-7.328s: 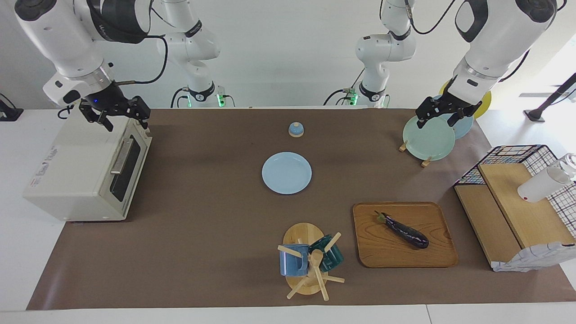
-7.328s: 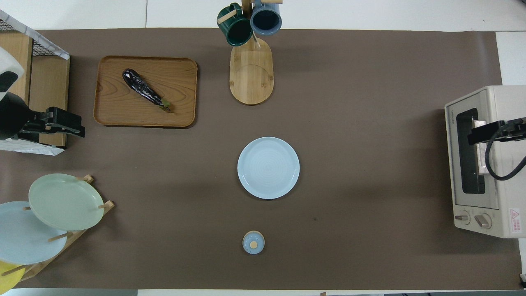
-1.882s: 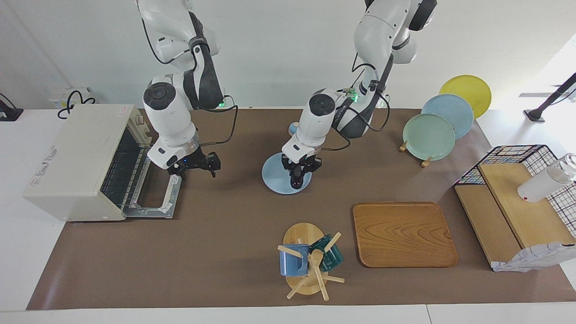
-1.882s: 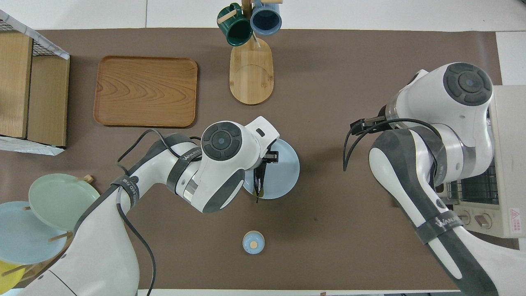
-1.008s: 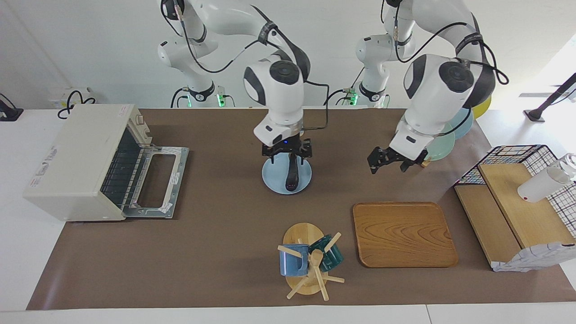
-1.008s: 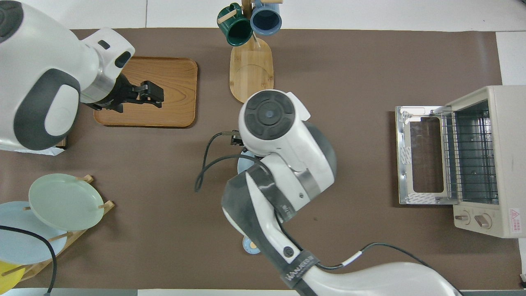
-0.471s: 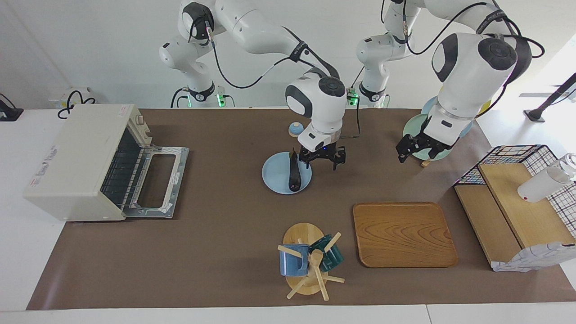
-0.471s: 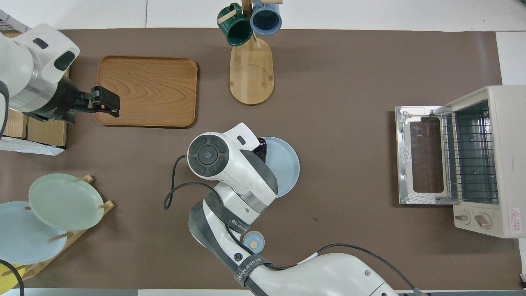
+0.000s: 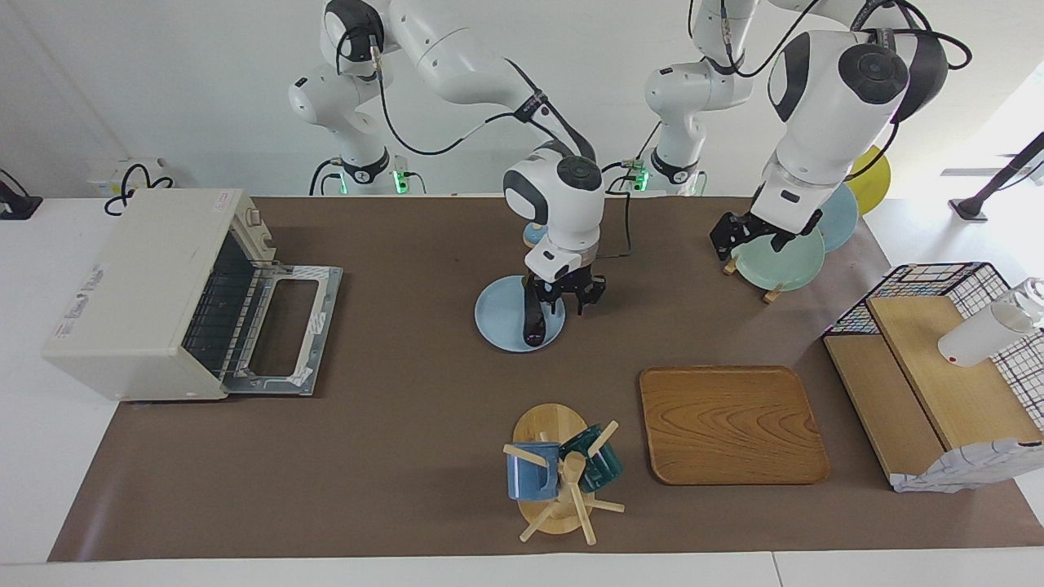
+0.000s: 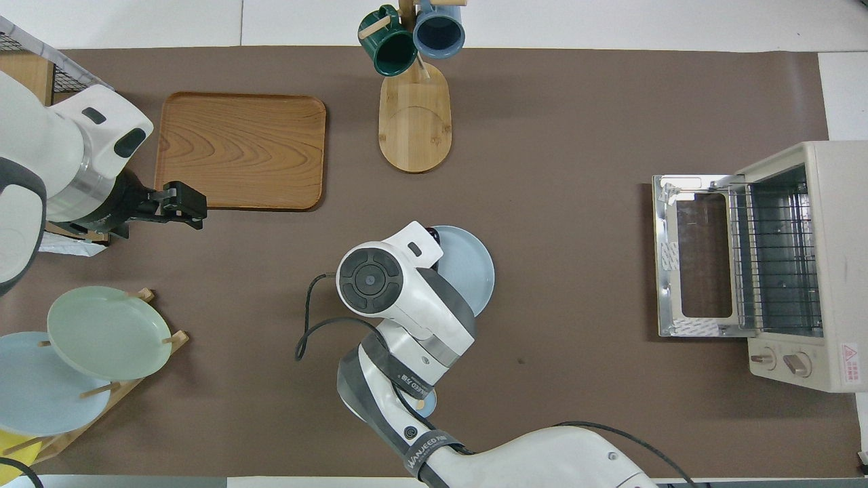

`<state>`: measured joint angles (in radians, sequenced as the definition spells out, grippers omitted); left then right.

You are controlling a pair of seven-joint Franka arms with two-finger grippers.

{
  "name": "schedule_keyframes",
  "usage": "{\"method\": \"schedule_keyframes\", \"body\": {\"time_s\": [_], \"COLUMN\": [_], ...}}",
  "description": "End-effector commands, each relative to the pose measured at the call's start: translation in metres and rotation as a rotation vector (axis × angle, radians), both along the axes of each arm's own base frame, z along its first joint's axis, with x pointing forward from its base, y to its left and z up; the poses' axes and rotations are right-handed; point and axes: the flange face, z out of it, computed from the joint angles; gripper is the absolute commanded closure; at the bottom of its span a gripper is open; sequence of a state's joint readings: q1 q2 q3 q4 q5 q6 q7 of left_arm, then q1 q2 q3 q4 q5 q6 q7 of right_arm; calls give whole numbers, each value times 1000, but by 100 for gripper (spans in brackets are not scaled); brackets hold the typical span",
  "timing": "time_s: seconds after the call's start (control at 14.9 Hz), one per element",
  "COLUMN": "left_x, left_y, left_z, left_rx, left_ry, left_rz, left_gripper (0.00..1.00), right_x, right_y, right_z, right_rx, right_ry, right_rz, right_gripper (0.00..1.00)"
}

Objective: Put eggplant into oven
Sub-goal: 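Carry the eggplant toward the oven while the left gripper draws back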

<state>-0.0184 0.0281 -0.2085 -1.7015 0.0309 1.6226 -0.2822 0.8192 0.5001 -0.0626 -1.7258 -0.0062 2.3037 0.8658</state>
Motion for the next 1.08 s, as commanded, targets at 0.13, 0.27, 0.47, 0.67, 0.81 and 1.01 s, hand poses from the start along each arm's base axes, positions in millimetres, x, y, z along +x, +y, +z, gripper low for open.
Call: {"method": "schedule_keyframes", "body": {"time_s": [0.13,0.27,0.47,0.67,0.81,1.01], "left_x": [-4,-4,-3,0,2,3], "left_y": [30,30,34,45,47,49], "left_z": [14,39,53,49,46,45], "left_rx": [-47,-58,-107,-110,-114,-111], "left_ry": [-34,-15,4,-27,-37,-39], "left_rz": [-92,-87,-62,-49,-77,-93], "left_gripper": [0,0,0,0,0,0], "right_x": [-20,-20,-11,35,66,74], "right_y": [-5,-5,-7,-33,-98,-203], "right_z": [-1,0,16,85,119,143], "right_rx": [-3,-13,-69,-236,-240,-238], "right_ry": [-13,-4,14,48,73,129], "right_rz": [44,44,59,183,177,155], "right_gripper": [82,100,100,100,100,100]}}
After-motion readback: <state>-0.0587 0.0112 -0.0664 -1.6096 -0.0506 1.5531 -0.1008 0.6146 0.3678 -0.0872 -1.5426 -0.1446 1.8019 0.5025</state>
